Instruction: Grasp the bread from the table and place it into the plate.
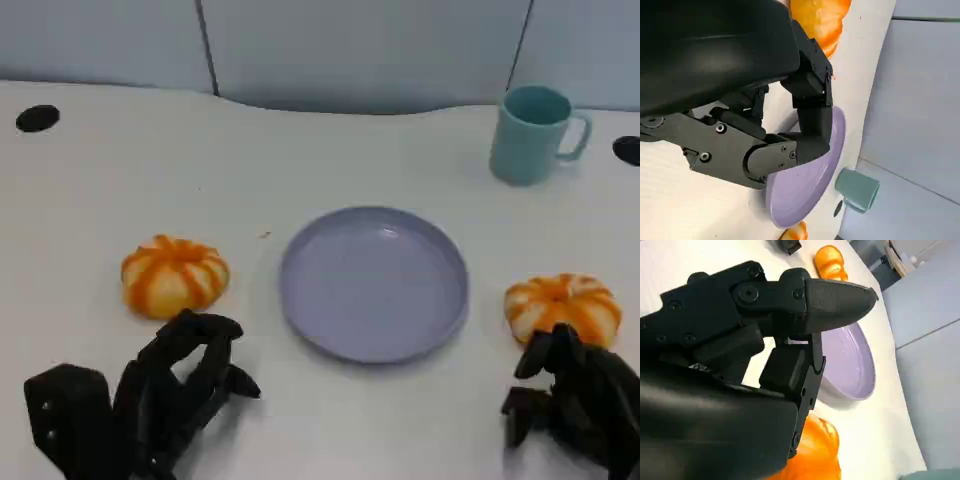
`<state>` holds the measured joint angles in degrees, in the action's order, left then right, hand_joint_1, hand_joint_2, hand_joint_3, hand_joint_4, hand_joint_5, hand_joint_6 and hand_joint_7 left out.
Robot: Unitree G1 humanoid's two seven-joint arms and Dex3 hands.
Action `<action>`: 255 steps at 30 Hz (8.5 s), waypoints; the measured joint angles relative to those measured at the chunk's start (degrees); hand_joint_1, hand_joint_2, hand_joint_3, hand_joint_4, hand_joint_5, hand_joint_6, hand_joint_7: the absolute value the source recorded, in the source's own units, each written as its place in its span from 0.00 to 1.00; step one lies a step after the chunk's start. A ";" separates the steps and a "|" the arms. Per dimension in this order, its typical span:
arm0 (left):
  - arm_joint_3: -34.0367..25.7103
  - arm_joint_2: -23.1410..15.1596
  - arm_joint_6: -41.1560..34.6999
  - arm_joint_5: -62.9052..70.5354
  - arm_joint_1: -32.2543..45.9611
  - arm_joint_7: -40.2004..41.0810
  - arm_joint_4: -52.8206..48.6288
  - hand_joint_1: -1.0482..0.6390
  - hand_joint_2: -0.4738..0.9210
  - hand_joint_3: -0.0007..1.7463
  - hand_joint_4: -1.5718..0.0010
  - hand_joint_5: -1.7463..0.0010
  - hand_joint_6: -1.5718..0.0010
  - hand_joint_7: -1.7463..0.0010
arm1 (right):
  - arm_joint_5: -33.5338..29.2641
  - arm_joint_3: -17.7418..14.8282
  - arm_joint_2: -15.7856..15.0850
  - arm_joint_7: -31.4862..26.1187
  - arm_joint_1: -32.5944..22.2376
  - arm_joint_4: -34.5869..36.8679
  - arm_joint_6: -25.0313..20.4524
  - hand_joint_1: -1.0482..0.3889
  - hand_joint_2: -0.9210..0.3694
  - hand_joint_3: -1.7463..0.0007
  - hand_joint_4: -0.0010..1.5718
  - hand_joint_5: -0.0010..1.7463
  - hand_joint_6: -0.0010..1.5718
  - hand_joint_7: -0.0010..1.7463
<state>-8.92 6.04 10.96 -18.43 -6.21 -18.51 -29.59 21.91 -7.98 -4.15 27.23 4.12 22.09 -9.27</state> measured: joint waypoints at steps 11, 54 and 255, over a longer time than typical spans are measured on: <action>-0.22 -0.21 1.01 -0.14 -0.23 -0.19 -1.00 0.30 0.86 0.46 0.55 0.08 0.62 0.20 | 0.07 0.03 0.01 0.26 -0.25 0.22 0.78 0.41 0.00 0.72 0.84 0.68 0.77 0.60; 9.78 -23.62 28.64 62.65 -6.48 35.47 3.38 0.24 1.00 0.14 1.00 0.77 0.92 0.99 | 0.22 0.72 0.76 -0.32 -0.18 -0.78 -0.91 0.42 0.00 0.72 0.85 0.64 0.78 0.57; 6.11 -5.37 31.10 4.93 -16.29 -6.70 -21.51 0.30 1.00 0.21 0.63 0.52 0.60 0.88 | 0.01 1.43 1.50 -3.07 -3.59 -6.63 -3.63 0.41 0.00 0.75 0.84 0.66 0.77 0.59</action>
<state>-2.81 0.67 42.05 -13.50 -22.50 -25.21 -51.10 21.92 -6.55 -2.65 24.15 0.53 15.46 -12.90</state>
